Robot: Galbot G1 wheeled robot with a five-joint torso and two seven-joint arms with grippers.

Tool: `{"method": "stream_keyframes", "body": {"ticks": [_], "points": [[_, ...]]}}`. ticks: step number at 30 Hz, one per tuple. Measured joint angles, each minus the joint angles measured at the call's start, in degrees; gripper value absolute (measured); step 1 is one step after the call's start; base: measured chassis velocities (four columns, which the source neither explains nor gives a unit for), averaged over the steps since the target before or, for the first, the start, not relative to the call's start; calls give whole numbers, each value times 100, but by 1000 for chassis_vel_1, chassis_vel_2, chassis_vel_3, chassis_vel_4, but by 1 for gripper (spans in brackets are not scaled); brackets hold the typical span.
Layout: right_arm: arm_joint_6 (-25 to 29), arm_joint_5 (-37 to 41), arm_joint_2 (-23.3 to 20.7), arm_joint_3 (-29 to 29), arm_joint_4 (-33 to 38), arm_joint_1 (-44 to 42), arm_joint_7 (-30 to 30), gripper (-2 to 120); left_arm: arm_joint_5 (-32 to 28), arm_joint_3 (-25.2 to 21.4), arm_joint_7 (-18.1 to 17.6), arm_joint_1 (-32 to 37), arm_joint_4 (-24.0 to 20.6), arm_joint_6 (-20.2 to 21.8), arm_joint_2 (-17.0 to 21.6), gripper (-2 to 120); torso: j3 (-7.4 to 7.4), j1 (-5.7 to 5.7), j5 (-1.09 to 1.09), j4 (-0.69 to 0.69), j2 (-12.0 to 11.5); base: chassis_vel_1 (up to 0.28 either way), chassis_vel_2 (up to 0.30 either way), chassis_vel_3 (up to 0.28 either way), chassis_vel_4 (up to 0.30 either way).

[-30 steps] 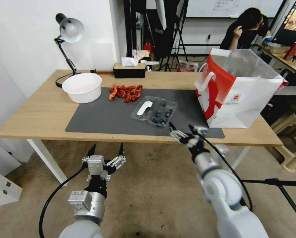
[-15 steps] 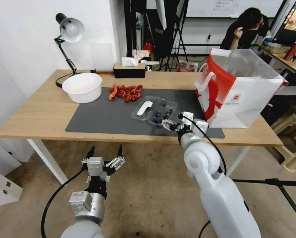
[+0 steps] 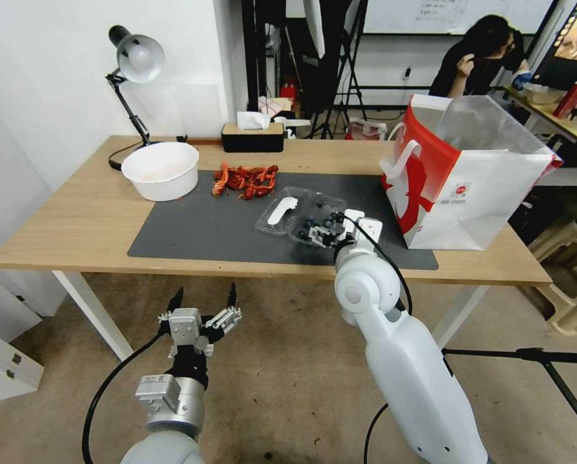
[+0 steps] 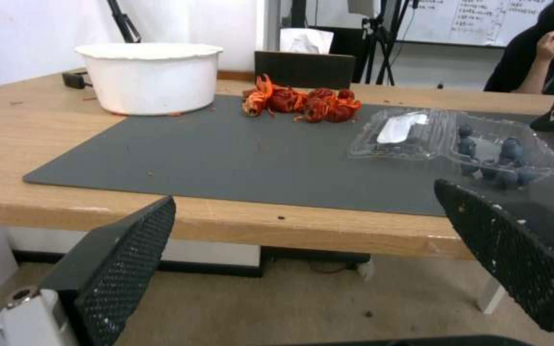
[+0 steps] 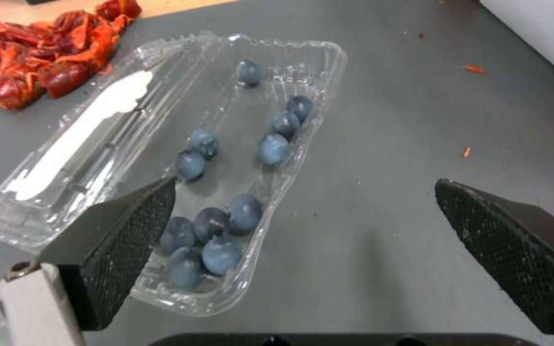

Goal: Close the takeout container lid, then place the container into the takeout bag.

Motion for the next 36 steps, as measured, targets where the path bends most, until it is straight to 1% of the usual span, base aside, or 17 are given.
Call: {"method": "stream_keyframes", "body": {"ticks": [12, 25, 36], "points": [[4, -118, 35, -51, -245, 36, 3, 100, 6, 13, -7, -21, 99, -66, 5, 100, 0, 0, 0, 0, 0, 0, 0, 0, 0], [9, -139, 27, -56, -221, -69, -8, 100, 0, 19, -32, -37, 113, -150, 8, 100, 0, 0, 0, 0, 1, 0, 0, 0, 0], [13, 25, 16, -62, -250, -67, 90, 100, -3, 40, -34, -37, 151, -207, 0, 100, 0, 0, 0, 0, 1, 0, 0, 0, 0]]}}
